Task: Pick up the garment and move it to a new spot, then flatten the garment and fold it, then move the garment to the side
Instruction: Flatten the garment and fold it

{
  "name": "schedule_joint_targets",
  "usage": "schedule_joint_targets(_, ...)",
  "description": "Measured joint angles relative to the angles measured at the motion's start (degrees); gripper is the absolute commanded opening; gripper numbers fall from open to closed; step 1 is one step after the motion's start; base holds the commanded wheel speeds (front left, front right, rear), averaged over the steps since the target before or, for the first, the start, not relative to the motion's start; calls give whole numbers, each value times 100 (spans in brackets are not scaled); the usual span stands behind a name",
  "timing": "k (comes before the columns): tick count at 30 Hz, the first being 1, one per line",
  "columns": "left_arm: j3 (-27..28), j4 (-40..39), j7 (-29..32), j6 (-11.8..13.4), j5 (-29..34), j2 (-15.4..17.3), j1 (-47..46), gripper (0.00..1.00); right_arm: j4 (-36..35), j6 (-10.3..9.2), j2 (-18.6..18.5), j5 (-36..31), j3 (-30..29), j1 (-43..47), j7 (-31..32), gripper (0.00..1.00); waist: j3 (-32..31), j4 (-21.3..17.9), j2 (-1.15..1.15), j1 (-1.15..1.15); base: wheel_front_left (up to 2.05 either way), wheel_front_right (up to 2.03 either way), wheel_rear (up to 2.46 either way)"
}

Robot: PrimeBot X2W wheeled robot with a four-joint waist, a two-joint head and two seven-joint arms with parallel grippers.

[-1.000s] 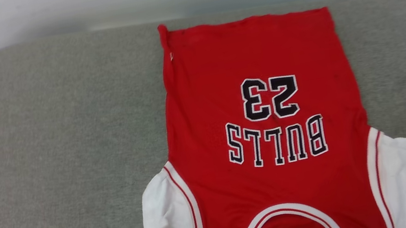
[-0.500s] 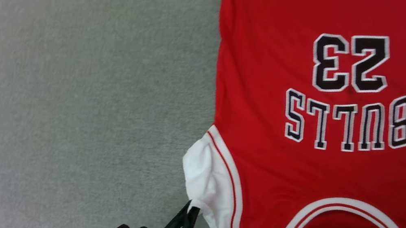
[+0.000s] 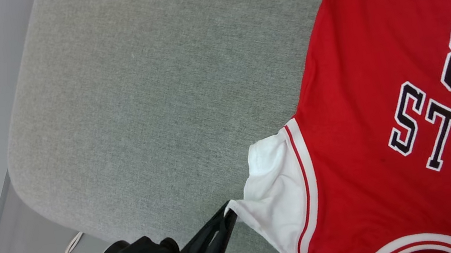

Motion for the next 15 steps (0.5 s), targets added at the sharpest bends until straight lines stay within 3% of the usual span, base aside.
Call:
schedule_joint_targets(7, 80, 80, -127, -11, -44, 18, -35, 0, -64, 0, 1, -101, -287, 68, 97, 100, 123, 140, 0, -1, 0, 0, 0)
schedule_joint_targets(8, 86, 89, -135, -29, -45, 19, -35, 0, -93, 0, 1, -101, -308, 85, 121, 57, 132, 144, 0, -1, 0, 0, 0)
schedule_joint_targets(9, 87, 98, -143, -31, -46, 19, -36, 0, -134, 0, 2, -99, -331, 112, 131, 22, 140, 146, 0, -1, 0, 0, 0)
schedule_joint_targets(10, 88, 110, -154, -33, -51, 18, -40, 0, -169, 0, 8, -97, -346, 130, 140, 0, 147, 145, 0, -1, 0, 0, 0)
schedule_joint_targets(15, 87, 218, -204, -51, -60, 9, -64, 0, -232, 0, 38, -81, -375, 241, 135, 0, 127, 93, 0, -1, 0, 0, 0)
